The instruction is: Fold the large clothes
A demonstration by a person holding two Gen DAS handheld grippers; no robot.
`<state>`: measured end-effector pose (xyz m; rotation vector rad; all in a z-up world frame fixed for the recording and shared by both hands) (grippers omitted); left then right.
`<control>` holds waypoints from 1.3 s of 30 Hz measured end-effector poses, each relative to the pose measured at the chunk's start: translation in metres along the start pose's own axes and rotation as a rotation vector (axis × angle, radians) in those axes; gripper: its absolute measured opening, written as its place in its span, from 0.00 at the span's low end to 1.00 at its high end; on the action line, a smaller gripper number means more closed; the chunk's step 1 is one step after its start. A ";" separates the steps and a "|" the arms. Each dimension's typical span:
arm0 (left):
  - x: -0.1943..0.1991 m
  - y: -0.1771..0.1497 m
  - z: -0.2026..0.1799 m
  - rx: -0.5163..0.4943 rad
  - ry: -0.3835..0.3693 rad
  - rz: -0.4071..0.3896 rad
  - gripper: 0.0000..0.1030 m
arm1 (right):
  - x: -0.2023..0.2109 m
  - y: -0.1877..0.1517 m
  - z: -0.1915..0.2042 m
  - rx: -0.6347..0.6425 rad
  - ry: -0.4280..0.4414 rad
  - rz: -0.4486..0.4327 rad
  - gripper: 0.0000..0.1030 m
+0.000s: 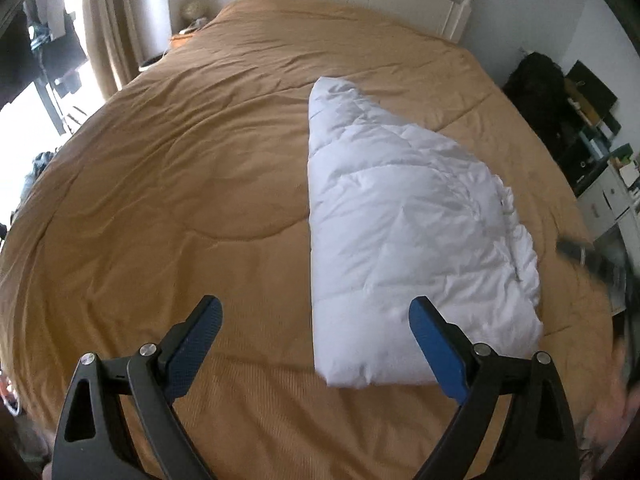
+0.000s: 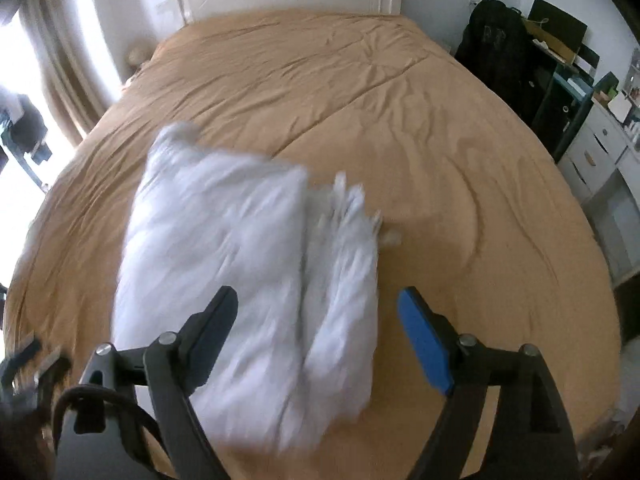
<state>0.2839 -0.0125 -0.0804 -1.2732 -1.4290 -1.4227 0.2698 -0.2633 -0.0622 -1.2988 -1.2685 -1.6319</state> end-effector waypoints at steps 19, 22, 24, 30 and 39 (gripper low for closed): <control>0.126 -0.079 -0.021 -0.011 0.084 -0.019 0.97 | 0.119 -0.120 0.050 0.024 0.018 0.040 0.81; 0.132 -0.083 -0.023 -0.005 0.051 -0.015 0.97 | 0.125 -0.120 0.046 0.015 0.044 0.035 0.81; 0.135 -0.085 -0.023 -0.009 0.066 -0.023 0.97 | 0.129 -0.120 0.046 0.014 0.043 0.029 0.81; 0.140 -0.088 -0.025 -0.010 0.058 -0.018 0.97 | 0.136 -0.121 0.045 0.006 0.043 0.013 0.81; 0.145 -0.089 -0.028 -0.018 0.035 -0.018 0.97 | 0.138 -0.122 0.046 0.027 0.009 0.020 0.81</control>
Point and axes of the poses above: each gripper's, at about its wrist camera, not at the fingertips, and x roughly against the way its jaws point, z to its left, y to its top, the point moved 5 cm from there along -x, roughly the way its jaws point, and after that the axes turned 14 degrees about z, right-handed, at the moved point
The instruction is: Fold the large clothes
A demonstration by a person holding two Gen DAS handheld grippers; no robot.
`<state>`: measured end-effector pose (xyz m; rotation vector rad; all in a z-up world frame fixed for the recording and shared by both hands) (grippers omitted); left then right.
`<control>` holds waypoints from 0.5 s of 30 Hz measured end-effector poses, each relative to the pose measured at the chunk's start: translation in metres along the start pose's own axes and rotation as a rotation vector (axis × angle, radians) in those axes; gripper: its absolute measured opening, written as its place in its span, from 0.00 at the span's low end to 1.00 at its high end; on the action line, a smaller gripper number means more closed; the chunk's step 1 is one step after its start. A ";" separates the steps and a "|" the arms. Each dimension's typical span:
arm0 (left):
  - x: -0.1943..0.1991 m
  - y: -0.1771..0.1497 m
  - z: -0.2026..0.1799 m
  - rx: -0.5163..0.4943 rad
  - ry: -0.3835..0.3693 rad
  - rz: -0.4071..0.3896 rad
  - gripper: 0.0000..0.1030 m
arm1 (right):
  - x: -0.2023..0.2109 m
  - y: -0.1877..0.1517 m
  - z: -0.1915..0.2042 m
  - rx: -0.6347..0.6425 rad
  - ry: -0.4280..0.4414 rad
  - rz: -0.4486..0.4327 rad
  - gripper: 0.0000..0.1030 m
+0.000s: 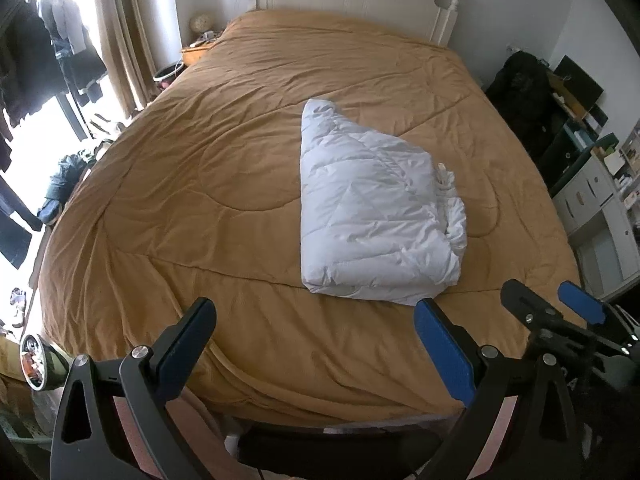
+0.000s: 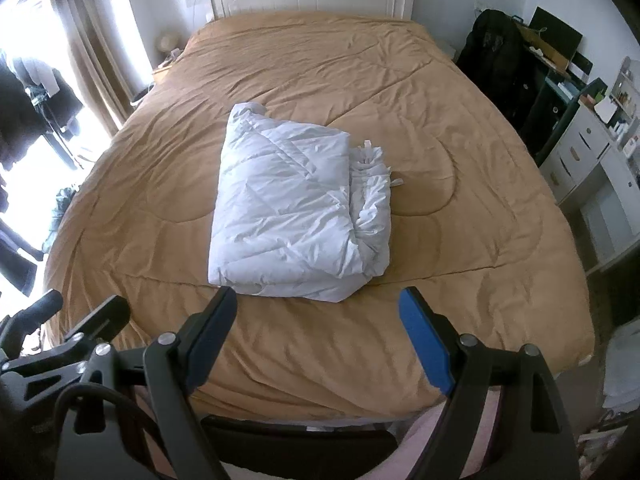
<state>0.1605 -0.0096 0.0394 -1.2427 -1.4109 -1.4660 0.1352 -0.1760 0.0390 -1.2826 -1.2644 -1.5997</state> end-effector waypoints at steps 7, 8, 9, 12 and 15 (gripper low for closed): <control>0.000 -0.002 0.002 -0.008 -0.002 0.006 0.97 | -0.008 -0.006 0.002 0.004 -0.009 0.025 0.81; 0.000 -0.002 0.002 -0.007 0.000 0.008 0.97 | -0.008 -0.007 0.002 0.005 -0.012 0.025 0.81; 0.000 -0.002 0.003 -0.006 0.002 0.010 0.97 | -0.008 -0.008 0.003 0.007 -0.017 0.025 0.81; 0.000 -0.002 0.004 -0.010 -0.002 0.014 0.97 | -0.008 -0.009 0.004 0.010 -0.026 0.025 0.81; 0.000 -0.003 0.003 -0.016 -0.010 0.016 0.97 | -0.008 -0.009 0.005 0.010 -0.028 0.024 0.81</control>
Point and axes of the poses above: each gripper's, at about its wrist camera, not at the fingertips, and x roughly against the way its jaws point, z to its left, y to its top, the point moved 5 cm from there along -x, roughly the way its jaws point, and after that the axes turned 14 degrees about z, right-handed, at the moved point
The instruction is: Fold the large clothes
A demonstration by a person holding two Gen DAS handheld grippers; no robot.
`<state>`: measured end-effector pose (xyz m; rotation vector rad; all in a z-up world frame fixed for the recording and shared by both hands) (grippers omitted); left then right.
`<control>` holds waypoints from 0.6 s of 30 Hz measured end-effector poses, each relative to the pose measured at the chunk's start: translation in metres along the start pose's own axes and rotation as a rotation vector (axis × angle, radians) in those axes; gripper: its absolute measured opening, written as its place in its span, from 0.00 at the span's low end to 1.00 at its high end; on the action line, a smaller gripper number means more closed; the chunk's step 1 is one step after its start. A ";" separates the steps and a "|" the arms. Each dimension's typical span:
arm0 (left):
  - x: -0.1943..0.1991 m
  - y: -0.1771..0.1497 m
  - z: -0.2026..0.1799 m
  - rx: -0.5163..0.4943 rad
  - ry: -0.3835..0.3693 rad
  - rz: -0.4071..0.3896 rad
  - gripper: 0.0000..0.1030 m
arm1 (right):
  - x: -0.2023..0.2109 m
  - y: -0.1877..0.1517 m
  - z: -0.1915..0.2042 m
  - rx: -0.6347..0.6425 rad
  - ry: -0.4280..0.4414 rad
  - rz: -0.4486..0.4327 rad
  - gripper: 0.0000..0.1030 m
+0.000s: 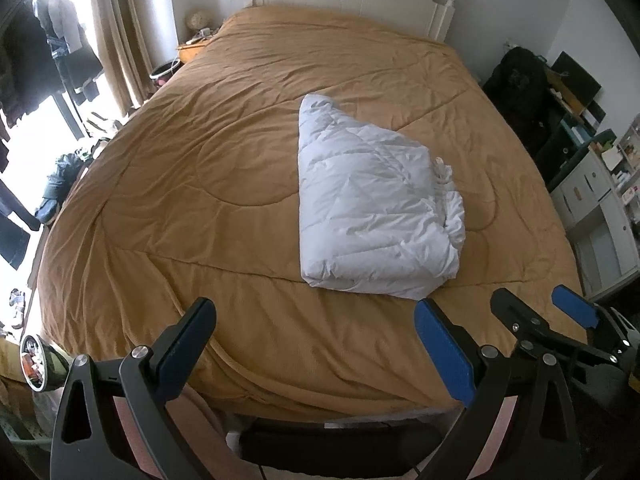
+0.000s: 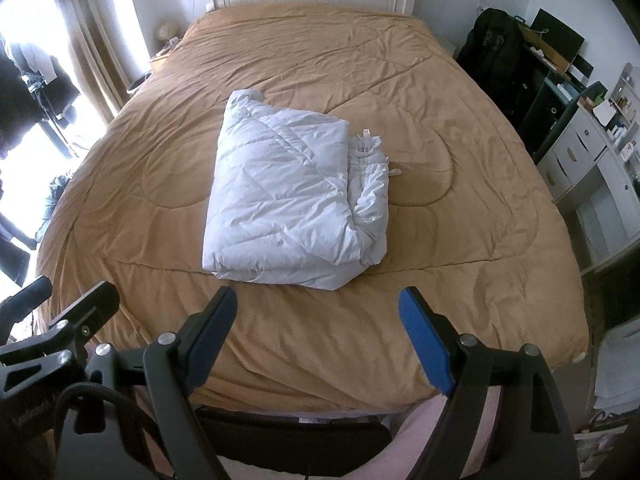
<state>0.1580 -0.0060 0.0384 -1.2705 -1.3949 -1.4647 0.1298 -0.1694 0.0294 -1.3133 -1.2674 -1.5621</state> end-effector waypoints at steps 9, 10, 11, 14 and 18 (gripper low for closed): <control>-0.002 -0.003 0.001 -0.007 0.006 0.013 0.97 | -0.001 -0.003 0.002 -0.003 -0.005 0.007 0.81; -0.003 -0.003 0.001 -0.007 0.004 0.015 0.97 | -0.001 -0.004 0.003 -0.005 -0.005 0.009 0.81; -0.003 -0.003 0.001 -0.007 0.002 0.015 0.97 | -0.001 -0.004 0.003 -0.005 -0.005 0.010 0.81; -0.005 -0.004 0.001 -0.007 0.001 0.022 0.97 | -0.002 -0.004 0.002 -0.006 -0.009 0.010 0.81; -0.007 -0.002 0.000 -0.007 0.001 0.028 0.97 | -0.003 -0.004 -0.001 -0.014 -0.015 0.012 0.81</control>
Point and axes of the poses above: each gripper's, at about its wrist camera, not at the fingertips, and x roughly against the way its jaws point, z to its left, y to its top, the point moved 5 cm from there along -x, roughly the way its jaws point, and after that the axes turned 14 degrees about z, right-handed, at the moved point
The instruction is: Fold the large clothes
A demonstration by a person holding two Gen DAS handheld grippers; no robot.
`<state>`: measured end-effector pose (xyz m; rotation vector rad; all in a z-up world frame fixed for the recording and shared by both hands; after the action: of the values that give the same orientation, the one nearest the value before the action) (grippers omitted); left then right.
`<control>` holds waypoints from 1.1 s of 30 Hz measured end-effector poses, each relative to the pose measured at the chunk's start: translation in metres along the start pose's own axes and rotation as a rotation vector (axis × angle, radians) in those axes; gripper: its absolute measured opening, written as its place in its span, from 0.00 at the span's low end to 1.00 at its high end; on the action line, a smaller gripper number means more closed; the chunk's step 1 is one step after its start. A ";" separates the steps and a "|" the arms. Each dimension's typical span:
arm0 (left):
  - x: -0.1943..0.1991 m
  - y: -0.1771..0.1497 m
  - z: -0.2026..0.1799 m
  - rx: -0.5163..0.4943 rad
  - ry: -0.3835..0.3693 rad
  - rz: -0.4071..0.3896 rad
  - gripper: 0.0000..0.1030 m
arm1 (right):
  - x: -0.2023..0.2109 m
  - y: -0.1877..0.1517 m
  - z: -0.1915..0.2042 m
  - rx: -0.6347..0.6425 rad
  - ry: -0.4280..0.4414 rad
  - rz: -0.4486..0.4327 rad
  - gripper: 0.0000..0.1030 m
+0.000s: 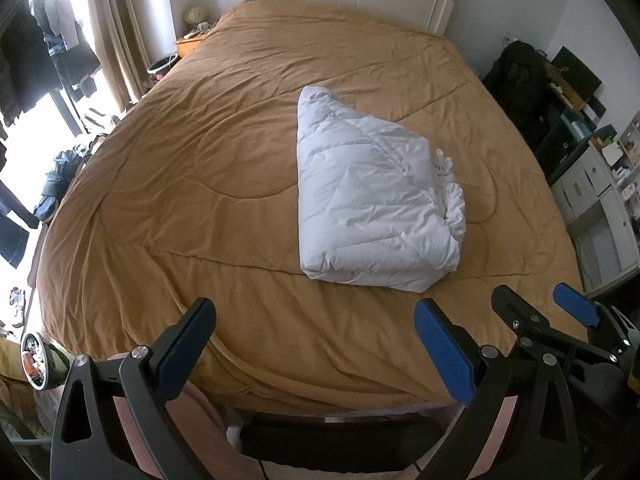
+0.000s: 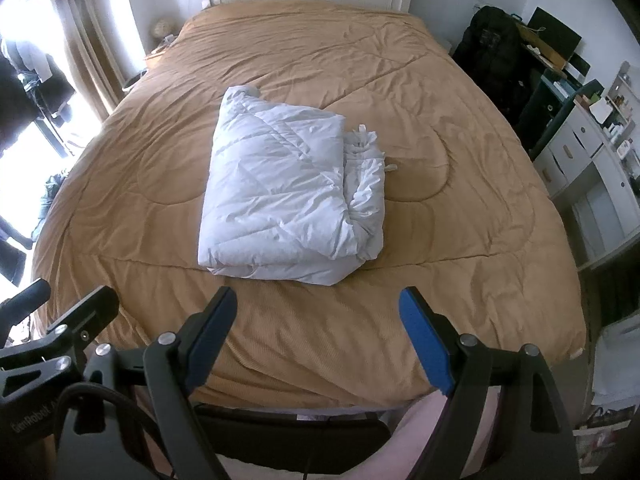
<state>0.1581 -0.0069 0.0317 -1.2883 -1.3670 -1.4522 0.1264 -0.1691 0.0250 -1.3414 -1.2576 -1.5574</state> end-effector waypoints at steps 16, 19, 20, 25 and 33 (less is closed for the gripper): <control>-0.005 0.000 0.001 -0.014 -0.001 0.011 0.97 | -0.004 0.000 -0.002 -0.004 -0.013 0.011 0.81; -0.005 0.000 0.001 -0.015 -0.002 0.011 0.97 | -0.005 0.000 -0.002 -0.005 -0.011 0.014 0.81; -0.005 0.000 0.001 -0.015 -0.003 0.012 0.97 | -0.004 0.000 -0.002 -0.004 -0.014 0.014 0.81; -0.005 0.001 0.000 -0.020 -0.010 0.016 0.97 | -0.005 0.000 -0.002 -0.006 -0.022 0.015 0.81; -0.005 0.000 -0.001 -0.021 -0.010 0.019 0.97 | -0.007 -0.001 -0.003 -0.007 -0.019 0.022 0.81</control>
<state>0.1593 -0.0080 0.0269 -1.3201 -1.3456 -1.4526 0.1262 -0.1721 0.0182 -1.3729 -1.2465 -1.5389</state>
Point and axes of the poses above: each gripper's, at about its wrist camera, not at the fingertips, and x roughly against the way its jaws point, z to its left, y to its top, the point moved 5 cm from there along -x, roughly the way its jaws point, and after that the axes turned 14 degrees about z, right-handed, at the moved point
